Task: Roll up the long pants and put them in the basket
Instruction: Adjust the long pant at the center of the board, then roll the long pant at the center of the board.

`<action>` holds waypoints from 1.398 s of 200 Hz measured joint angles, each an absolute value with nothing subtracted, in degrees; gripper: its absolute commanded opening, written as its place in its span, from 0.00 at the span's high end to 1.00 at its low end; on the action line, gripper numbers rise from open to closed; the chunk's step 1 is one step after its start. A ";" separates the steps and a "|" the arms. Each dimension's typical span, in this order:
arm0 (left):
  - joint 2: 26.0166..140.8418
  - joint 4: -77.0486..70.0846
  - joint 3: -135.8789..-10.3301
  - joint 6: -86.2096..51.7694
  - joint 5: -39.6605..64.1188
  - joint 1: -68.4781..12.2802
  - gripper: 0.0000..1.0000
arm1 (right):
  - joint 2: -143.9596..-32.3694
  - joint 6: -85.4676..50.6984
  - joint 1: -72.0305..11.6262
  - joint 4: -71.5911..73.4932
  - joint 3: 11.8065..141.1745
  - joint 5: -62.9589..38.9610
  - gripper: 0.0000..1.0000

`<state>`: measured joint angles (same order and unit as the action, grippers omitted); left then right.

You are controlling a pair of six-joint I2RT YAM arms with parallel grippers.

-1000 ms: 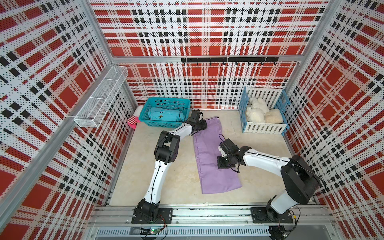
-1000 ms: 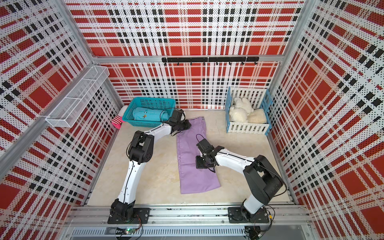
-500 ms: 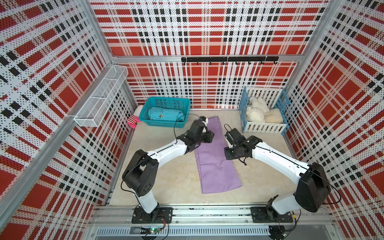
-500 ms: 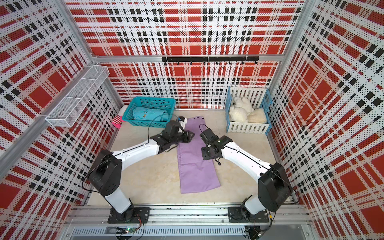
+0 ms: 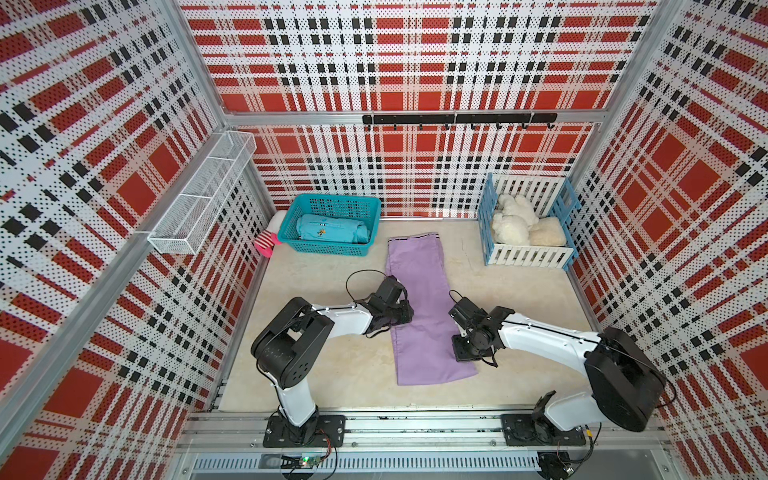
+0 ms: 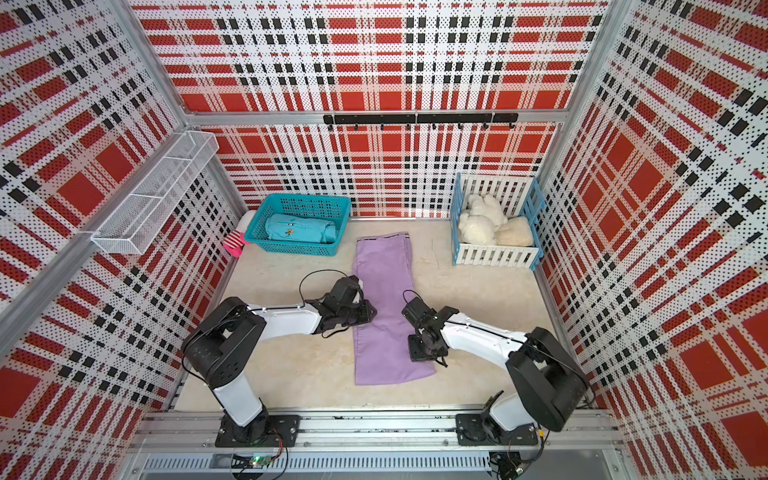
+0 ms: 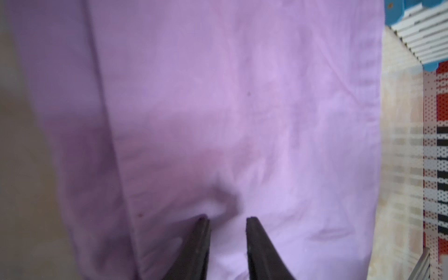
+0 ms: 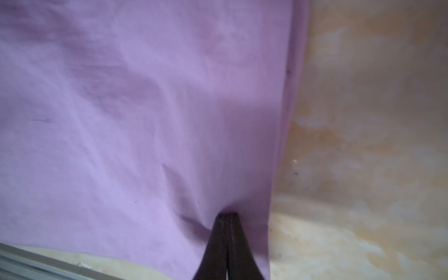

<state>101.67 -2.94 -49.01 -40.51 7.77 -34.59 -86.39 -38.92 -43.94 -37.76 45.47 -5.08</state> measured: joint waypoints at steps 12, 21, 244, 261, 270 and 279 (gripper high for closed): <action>102.52 -2.48 -50.37 -39.31 7.81 -33.01 0.69 | -89.01 -39.13 -44.88 -37.39 47.72 -5.32 0.96; 103.42 -1.41 -52.14 -38.33 7.60 -32.14 0.69 | -90.74 -39.07 -45.34 -37.26 49.76 -5.19 0.96; 50.30 15.00 -24.03 -54.89 -6.90 -36.58 0.47 | -90.85 10.46 -66.02 -47.66 56.18 12.08 0.66; 50.72 15.07 -24.03 -54.81 -6.33 -35.03 0.46 | -92.42 11.38 -66.43 -46.81 55.61 12.73 0.66; 50.70 15.05 -24.03 -54.78 -6.00 -34.22 0.46 | -93.30 11.79 -66.67 -46.41 55.29 13.28 0.66; 50.57 15.05 -24.03 -54.65 -5.52 -33.06 0.45 | -94.02 12.12 -66.98 -46.06 54.98 13.82 0.66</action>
<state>50.57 15.05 -24.03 -54.65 -5.52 -33.06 -94.02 12.12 -66.98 -46.06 54.98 13.82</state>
